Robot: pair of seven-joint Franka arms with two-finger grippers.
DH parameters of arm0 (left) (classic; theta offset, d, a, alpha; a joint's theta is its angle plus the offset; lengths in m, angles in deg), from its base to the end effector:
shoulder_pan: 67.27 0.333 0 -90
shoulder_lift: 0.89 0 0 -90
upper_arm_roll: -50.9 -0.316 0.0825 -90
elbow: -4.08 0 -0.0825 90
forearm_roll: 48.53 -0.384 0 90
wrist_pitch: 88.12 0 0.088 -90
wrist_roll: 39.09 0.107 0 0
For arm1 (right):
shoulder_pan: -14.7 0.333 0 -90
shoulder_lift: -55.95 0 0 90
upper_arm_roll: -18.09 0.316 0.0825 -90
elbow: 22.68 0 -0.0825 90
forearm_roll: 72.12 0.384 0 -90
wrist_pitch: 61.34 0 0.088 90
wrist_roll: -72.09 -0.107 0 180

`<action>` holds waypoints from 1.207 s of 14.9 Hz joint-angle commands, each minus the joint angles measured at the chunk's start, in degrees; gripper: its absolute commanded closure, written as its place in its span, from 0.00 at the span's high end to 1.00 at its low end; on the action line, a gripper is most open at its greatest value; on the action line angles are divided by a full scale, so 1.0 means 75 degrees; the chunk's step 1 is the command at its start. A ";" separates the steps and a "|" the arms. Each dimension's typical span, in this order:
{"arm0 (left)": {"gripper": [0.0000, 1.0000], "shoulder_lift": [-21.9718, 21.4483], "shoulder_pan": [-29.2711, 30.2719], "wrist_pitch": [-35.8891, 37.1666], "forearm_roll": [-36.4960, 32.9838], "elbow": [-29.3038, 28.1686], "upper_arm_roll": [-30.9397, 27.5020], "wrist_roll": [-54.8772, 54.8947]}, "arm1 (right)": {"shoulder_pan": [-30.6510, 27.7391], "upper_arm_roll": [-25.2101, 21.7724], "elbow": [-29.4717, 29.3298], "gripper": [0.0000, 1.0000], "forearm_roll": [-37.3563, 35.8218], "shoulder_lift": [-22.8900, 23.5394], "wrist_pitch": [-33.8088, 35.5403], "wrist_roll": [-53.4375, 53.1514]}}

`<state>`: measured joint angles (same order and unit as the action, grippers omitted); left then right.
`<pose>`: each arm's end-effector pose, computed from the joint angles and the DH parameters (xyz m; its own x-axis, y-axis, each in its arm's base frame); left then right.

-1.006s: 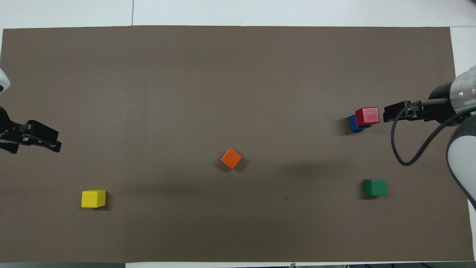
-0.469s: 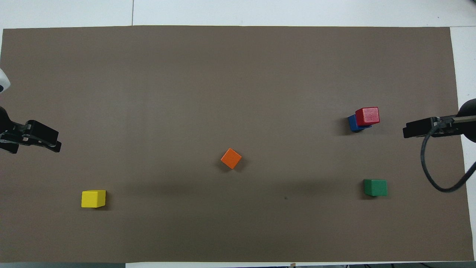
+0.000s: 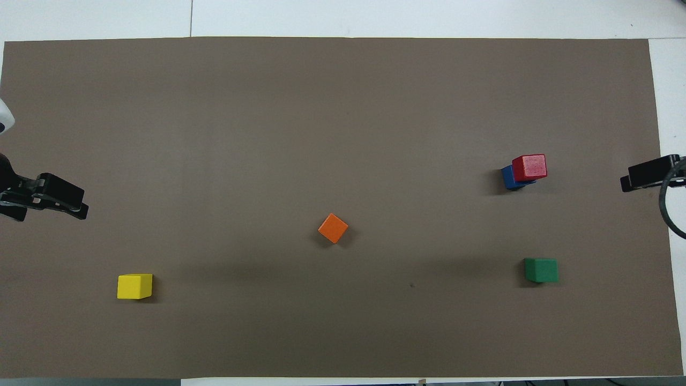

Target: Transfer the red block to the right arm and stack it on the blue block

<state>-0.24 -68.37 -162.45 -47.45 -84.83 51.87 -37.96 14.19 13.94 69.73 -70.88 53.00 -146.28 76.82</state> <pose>0.5258 -0.0213 0.6072 0.9632 -0.0597 -0.2622 -0.0553 -0.9982 0.0242 0.5270 -0.0415 0.6253 0.9971 0.0037 -0.0766 0.0013 -0.9995 -0.0318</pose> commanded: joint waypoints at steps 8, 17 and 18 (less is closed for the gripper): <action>1.00 -0.0193 -0.0006 0.0056 -0.0167 -0.0181 0.0000 -0.0081 | -0.0447 0.0060 -0.0180 0.99 -0.0060 0.0100 -0.0078 0.0177; 1.00 -0.0193 -0.0006 0.0056 -0.0167 -0.0181 0.0000 -0.0081 | -0.0388 0.0072 -0.0122 1.00 -0.0060 0.0065 -0.0066 0.0084; 1.00 -0.0193 -0.0006 0.0056 -0.0167 -0.0181 0.0000 -0.0081 | -0.0377 0.0072 -0.0122 1.00 -0.0060 0.0077 -0.0066 0.0072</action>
<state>-0.24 -68.37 -162.44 -47.45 -84.83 51.87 -37.96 11.83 14.08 69.23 -70.94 53.31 -146.61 76.82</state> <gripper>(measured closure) 0.000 0.000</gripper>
